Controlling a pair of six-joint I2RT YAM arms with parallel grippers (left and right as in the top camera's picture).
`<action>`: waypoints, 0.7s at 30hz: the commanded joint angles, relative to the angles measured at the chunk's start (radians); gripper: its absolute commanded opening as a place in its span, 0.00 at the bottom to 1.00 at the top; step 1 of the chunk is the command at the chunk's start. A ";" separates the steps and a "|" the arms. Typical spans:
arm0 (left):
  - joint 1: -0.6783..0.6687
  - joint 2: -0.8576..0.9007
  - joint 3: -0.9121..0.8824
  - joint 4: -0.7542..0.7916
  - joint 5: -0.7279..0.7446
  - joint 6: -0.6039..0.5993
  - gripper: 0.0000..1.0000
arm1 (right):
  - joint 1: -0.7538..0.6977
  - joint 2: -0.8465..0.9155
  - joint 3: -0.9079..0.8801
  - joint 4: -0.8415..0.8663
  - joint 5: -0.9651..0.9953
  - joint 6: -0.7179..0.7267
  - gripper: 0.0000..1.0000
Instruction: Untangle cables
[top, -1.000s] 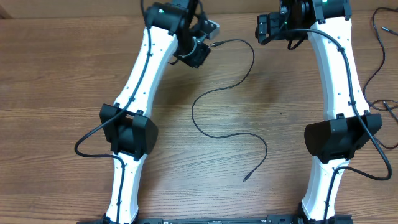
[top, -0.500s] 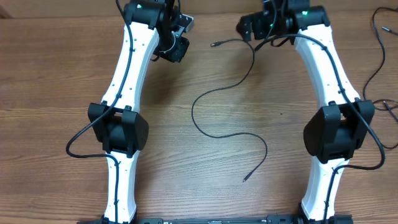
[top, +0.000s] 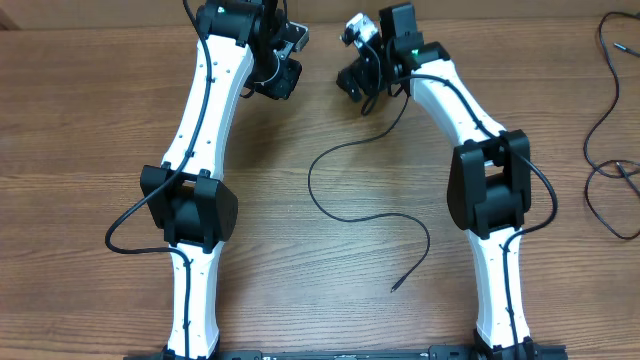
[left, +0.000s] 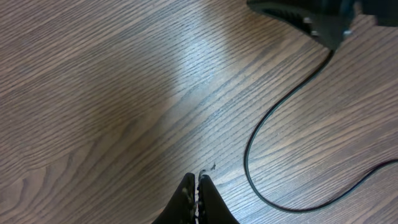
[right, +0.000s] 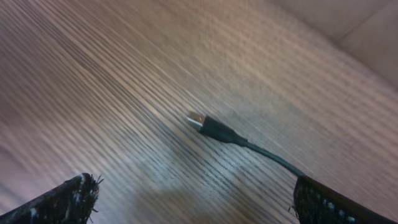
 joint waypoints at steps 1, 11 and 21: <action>0.004 -0.023 0.021 0.004 -0.009 -0.013 0.05 | -0.014 0.010 0.000 0.019 0.029 -0.004 1.00; 0.004 -0.023 0.021 -0.002 -0.009 -0.013 0.04 | -0.134 0.067 0.000 0.039 0.130 0.198 1.00; 0.004 -0.023 0.021 -0.001 -0.009 -0.013 0.04 | -0.168 0.099 -0.003 0.023 -0.005 0.249 0.95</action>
